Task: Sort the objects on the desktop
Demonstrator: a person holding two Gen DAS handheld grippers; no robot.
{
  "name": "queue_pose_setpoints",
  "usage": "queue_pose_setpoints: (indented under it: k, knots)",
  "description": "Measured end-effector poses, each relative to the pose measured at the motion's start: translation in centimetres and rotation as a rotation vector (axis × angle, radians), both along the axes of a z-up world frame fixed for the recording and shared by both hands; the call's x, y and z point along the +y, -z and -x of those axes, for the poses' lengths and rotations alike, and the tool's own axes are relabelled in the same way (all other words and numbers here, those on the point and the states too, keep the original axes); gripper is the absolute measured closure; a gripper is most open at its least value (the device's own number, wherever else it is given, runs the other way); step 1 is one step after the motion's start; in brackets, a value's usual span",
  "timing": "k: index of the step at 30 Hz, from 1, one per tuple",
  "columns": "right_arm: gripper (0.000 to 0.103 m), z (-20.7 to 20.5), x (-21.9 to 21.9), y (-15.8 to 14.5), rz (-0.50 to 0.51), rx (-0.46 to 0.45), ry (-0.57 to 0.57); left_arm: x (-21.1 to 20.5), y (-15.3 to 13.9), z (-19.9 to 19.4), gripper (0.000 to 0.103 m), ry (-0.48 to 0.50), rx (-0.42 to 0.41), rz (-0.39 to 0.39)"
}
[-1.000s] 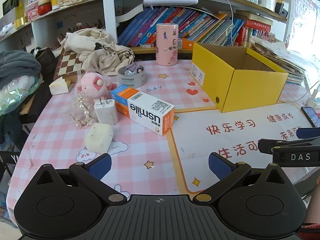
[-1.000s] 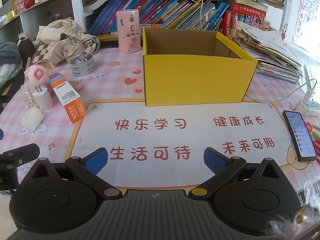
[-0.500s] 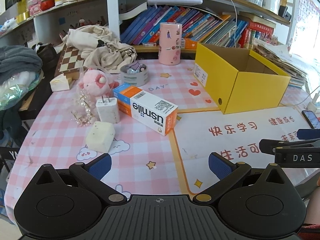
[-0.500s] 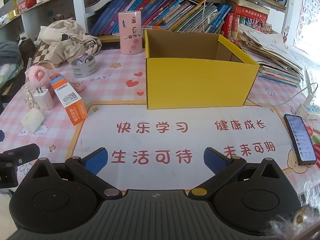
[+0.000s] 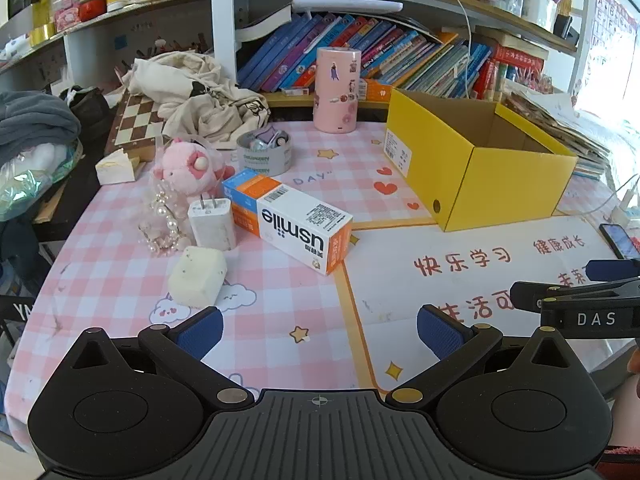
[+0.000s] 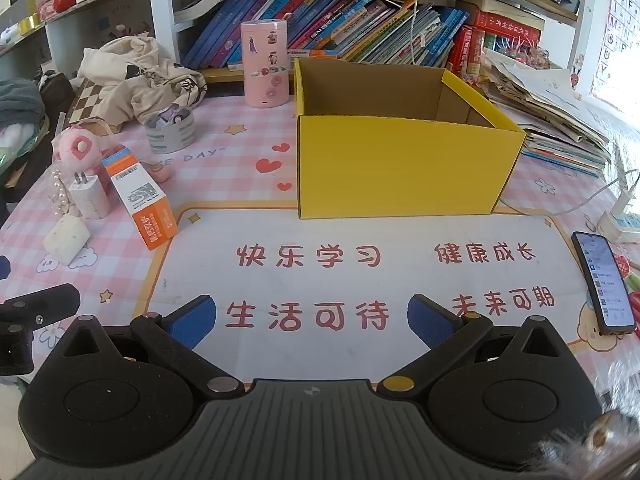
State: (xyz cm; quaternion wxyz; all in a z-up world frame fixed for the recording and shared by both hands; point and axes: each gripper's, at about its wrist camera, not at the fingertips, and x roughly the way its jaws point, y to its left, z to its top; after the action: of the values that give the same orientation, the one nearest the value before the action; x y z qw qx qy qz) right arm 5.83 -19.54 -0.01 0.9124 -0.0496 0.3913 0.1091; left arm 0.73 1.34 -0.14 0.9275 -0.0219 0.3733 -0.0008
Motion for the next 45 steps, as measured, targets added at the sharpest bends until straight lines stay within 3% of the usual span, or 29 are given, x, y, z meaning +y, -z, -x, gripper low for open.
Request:
queue_pose_setpoints:
  k: [27,32,45]
  knots:
    - [0.000,-0.8,1.3,0.3,0.023,0.006,-0.030,0.4,0.6,-0.9,0.000,0.013,0.033,0.017]
    - [0.000,-0.8,1.9,0.4,0.035,0.011,-0.056,1.0,0.4,-0.6,0.000,0.028,0.004,0.083]
    - [0.000,-1.0,2.9,0.3,0.034,0.009,-0.088,1.7,0.2,-0.3,0.000,0.048,-0.039,0.120]
